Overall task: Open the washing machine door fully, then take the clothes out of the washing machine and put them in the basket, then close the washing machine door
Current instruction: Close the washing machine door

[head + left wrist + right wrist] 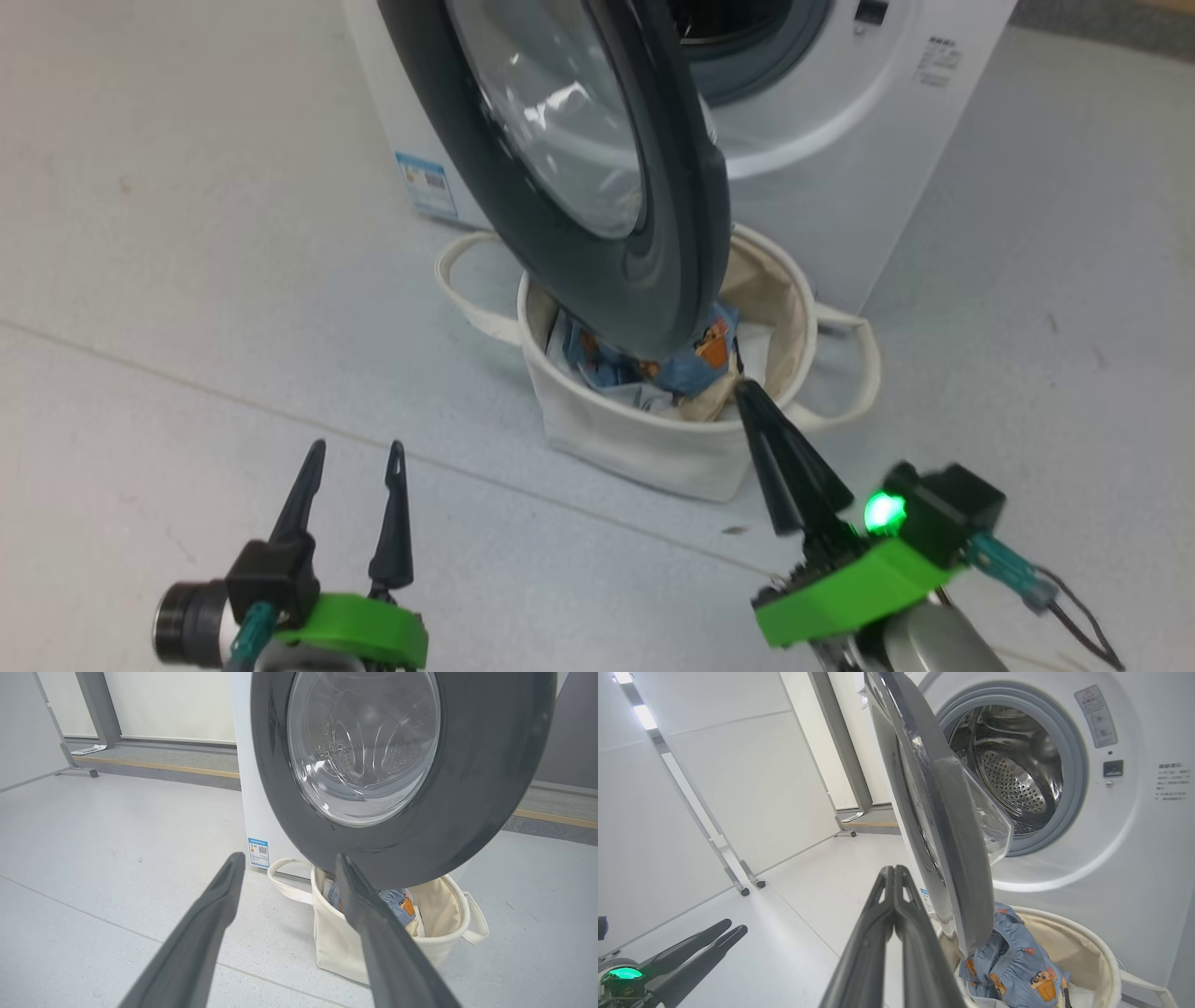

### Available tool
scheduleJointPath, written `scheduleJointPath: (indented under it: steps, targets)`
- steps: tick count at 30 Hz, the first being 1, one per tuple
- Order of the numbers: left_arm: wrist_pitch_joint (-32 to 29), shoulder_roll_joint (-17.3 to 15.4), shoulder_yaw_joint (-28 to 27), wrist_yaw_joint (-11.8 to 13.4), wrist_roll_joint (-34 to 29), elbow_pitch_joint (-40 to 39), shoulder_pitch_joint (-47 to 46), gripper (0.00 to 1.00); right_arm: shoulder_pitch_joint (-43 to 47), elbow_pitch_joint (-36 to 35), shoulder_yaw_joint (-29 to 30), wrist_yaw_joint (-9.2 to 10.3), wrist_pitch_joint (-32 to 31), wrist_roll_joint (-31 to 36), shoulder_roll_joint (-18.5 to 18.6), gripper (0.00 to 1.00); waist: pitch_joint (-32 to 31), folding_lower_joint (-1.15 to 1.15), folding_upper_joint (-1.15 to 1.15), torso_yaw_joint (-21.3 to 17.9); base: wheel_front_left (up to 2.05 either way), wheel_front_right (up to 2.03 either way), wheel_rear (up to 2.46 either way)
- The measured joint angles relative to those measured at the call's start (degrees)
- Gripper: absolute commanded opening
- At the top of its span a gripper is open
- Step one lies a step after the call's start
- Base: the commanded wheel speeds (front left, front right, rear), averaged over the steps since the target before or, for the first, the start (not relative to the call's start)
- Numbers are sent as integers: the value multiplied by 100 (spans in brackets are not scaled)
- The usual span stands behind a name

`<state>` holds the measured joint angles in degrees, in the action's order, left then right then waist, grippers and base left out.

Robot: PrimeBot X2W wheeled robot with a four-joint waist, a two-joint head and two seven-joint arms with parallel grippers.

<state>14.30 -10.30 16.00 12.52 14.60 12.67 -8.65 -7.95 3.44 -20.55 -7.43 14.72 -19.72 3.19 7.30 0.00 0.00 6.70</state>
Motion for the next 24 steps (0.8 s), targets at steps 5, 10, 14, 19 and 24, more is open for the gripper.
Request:
scheduleJointPath:
  steps: [5, 10, 14, 19, 24]
  targets:
    - [0, 141, -3, -89, -54, 36, -216, 100, -570, -3, -296, 0, 0, 111, 3, 0, 329, 0, 0, 69, 0, 0, 0]
    - [0, 336, 4, -156, -103, 107, -505, 100, -1207, 259, -483, 0, 0, 126, 11, 0, 719, 0, 0, 167, 0, 0, 0]
    - [0, 461, 29, -245, -193, 159, -692, 100, -1669, 502, -436, 0, 0, 210, 41, 0, 992, 0, 0, 290, 0, 0, 0]
    - [0, 563, 8, -305, -280, 207, -850, 100, -1976, 656, -165, 0, 0, 257, 59, 0, 1262, 0, 0, 500, 0, 0, 0]
    - [1, 599, -18, -355, -319, 237, -850, 100, -2029, 662, 45, -1, 0, 154, 63, 0, 1369, 0, 0, 536, 0, 0, 0]
